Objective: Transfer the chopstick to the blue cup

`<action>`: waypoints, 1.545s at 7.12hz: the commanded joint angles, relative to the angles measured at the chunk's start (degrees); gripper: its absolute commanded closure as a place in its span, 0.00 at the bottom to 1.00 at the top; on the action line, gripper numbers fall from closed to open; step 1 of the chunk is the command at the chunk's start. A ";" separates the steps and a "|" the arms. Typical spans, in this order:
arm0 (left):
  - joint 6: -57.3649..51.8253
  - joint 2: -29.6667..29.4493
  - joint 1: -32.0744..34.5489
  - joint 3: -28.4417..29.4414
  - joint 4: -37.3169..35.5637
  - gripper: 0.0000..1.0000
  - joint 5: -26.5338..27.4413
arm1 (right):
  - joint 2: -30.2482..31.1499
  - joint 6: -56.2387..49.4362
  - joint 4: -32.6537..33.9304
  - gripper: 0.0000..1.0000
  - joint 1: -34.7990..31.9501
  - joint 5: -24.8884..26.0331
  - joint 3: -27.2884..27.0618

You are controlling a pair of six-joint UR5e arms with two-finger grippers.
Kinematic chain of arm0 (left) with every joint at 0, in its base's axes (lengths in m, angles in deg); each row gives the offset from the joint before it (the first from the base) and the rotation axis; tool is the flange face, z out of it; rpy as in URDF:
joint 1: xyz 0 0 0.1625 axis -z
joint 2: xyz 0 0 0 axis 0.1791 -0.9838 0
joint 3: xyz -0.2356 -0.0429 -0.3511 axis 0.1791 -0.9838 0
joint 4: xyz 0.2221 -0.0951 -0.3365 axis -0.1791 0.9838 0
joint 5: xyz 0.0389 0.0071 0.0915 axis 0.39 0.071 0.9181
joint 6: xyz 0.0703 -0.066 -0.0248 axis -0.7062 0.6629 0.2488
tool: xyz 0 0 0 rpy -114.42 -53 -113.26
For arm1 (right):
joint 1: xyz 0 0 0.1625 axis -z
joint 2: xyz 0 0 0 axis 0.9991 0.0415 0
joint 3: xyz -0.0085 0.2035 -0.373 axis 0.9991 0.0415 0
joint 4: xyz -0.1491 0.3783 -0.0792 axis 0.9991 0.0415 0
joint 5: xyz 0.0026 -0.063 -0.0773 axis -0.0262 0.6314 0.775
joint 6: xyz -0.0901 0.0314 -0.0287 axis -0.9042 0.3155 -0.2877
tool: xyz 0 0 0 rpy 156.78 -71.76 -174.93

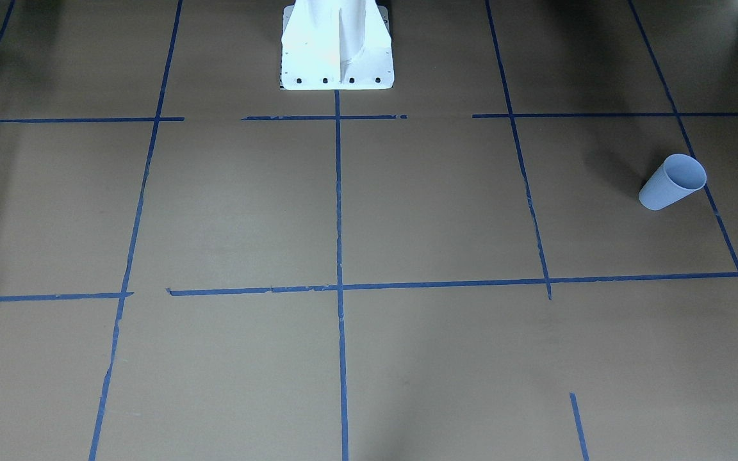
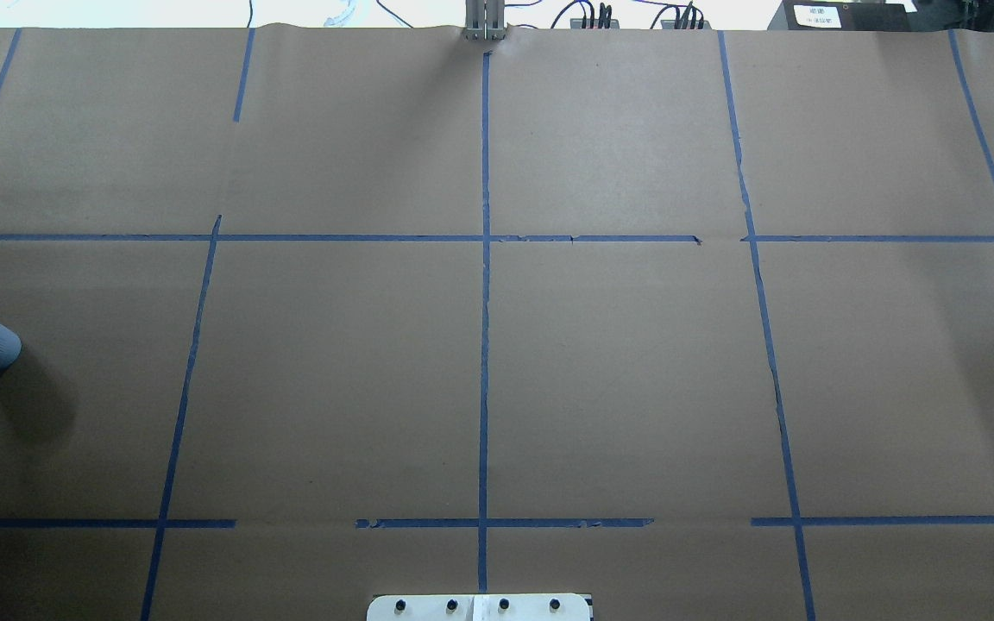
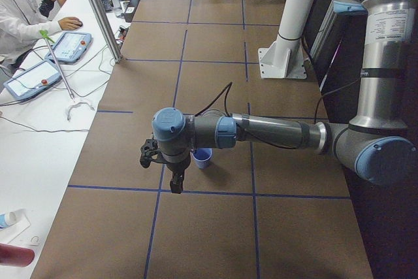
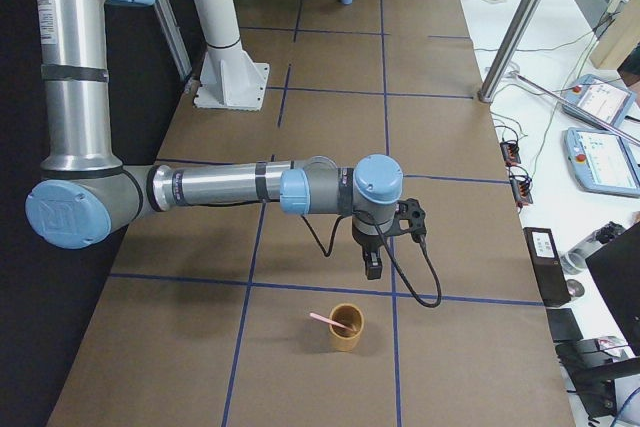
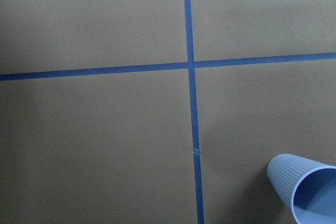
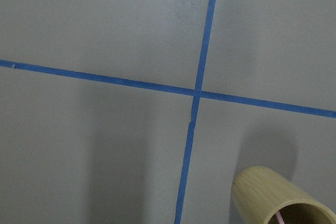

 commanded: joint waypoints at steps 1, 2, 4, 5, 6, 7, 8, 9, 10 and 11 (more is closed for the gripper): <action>-0.10 0.99 -1.10 -1.10 0.19 0.00 0.32 | 0.23 0.00 0.01 0.00 -0.01 0.26 -0.88; 0.16 1.17 -1.28 -1.28 0.28 0.00 0.50 | 0.41 0.00 -0.08 0.00 -0.01 0.17 -0.89; 0.17 1.44 -1.46 -1.28 0.98 0.00 -0.02 | 1.46 -0.18 -0.60 0.00 0.08 -0.09 -0.80; 0.08 1.44 -1.46 -0.50 0.98 0.00 0.06 | 1.64 0.00 -0.52 0.00 0.08 -0.18 -0.54; -0.62 1.61 -1.46 -0.75 1.24 0.00 -0.03 | 1.73 -0.35 -0.60 0.00 0.08 -0.09 -0.54; -0.45 1.88 -1.46 -1.10 1.24 0.00 -0.20 | 1.73 -0.35 -0.60 0.00 0.08 -0.09 -0.36; -0.45 1.88 -1.46 -1.19 1.24 0.00 -0.20 | 1.73 -0.35 -0.69 0.00 0.34 -0.18 -0.54; -0.19 1.79 -1.55 -1.28 1.24 0.00 -0.64 | 1.73 0.00 -2.08 0.00 1.65 0.00 -0.89; -0.10 1.79 -2.07 -1.28 1.16 0.00 -3.43 | 1.90 0.61 -3.40 0.00 1.92 -0.18 -0.80; 0.08 1.79 -4.08 -1.28 1.24 0.00 -5.11 | 1.82 0.53 -3.50 0.00 2.36 -0.09 -0.98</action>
